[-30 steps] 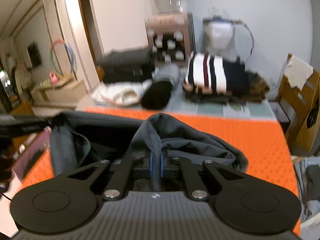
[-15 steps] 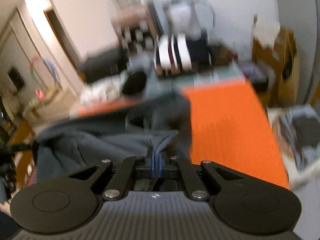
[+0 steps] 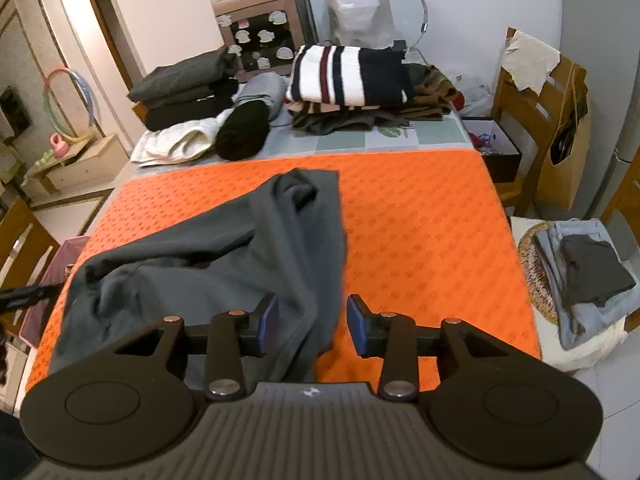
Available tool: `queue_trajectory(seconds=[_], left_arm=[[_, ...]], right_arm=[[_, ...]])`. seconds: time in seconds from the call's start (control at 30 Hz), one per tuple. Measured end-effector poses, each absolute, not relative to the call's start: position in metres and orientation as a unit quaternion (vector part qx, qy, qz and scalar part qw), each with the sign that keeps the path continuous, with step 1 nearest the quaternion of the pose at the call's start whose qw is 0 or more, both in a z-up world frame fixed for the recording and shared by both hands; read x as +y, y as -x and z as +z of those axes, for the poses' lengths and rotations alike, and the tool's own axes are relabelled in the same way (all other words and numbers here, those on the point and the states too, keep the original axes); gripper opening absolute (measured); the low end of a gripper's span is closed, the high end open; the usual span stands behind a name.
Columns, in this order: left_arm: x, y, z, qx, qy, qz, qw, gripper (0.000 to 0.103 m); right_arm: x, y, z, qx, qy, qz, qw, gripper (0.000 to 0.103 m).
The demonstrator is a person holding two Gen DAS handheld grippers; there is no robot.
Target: Fold clothes
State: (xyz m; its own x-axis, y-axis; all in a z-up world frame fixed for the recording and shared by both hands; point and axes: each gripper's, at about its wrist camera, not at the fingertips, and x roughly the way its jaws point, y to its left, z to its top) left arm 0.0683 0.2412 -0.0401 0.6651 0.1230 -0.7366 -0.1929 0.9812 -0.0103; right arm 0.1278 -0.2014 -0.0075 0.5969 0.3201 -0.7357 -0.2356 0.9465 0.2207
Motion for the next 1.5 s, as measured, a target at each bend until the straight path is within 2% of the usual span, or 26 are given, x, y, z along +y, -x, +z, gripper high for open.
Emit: queue_trajectory(seconds=[0.07,0.37,0.43,0.57,0.67,0.73,0.83,1.1,1.17,1.3,1.37,1.43,1.5], left_arm=[[0.234,-0.058,-0.039,0.402,0.061,0.086,0.910,0.059],[0.179,-0.006,-0.053,0.427,0.139,0.124,0.885,0.063],[0.160,0.007,-0.055,0.420,0.148,0.135,0.885,0.069],[0.123,0.024,-0.063,0.418,0.164,0.144,0.882,0.074],[0.097,0.034,-0.070,0.419,0.183,0.131,0.879,0.077],[0.077,0.040,-0.071,0.412,0.178,0.115,0.886,0.078],[0.047,0.047,-0.072,0.406,0.153,0.076,0.898,0.083],[-0.003,0.040,-0.079,0.422,0.116,-0.023,0.899,0.090],[-0.010,0.038,-0.084,0.427,0.113,-0.024,0.897,0.090],[-0.019,0.031,-0.102,0.455,0.124,-0.029,0.881,0.089],[-0.025,0.027,-0.110,0.469,0.113,-0.023,0.876,0.081],[-0.030,0.024,-0.113,0.477,0.095,-0.008,0.874,0.029],[-0.031,0.026,-0.113,0.480,0.078,0.018,0.874,0.002]], right_arm=[[-0.206,-0.144,-0.011,0.423,-0.048,0.161,0.891,0.047],[-0.228,-0.207,-0.031,0.439,-0.028,0.205,0.874,0.047],[-0.232,-0.217,-0.038,0.449,-0.019,0.227,0.864,0.048],[-0.235,-0.228,-0.056,0.471,-0.010,0.280,0.837,0.056],[-0.232,-0.231,-0.071,0.486,-0.009,0.324,0.812,0.058],[-0.227,-0.232,-0.081,0.494,-0.002,0.346,0.798,0.063],[-0.220,-0.234,-0.095,0.499,0.008,0.366,0.786,0.064],[-0.204,-0.239,-0.116,0.502,0.002,0.395,0.769,0.063],[-0.202,-0.240,-0.118,0.503,-0.003,0.400,0.766,0.060],[-0.201,-0.237,-0.121,0.504,-0.020,0.406,0.762,0.031],[-0.200,-0.234,-0.119,0.499,-0.024,0.403,0.767,0.021],[-0.199,-0.230,-0.116,0.490,-0.026,0.400,0.774,0.012],[-0.203,-0.228,-0.110,0.476,-0.028,0.397,0.784,0.009]])
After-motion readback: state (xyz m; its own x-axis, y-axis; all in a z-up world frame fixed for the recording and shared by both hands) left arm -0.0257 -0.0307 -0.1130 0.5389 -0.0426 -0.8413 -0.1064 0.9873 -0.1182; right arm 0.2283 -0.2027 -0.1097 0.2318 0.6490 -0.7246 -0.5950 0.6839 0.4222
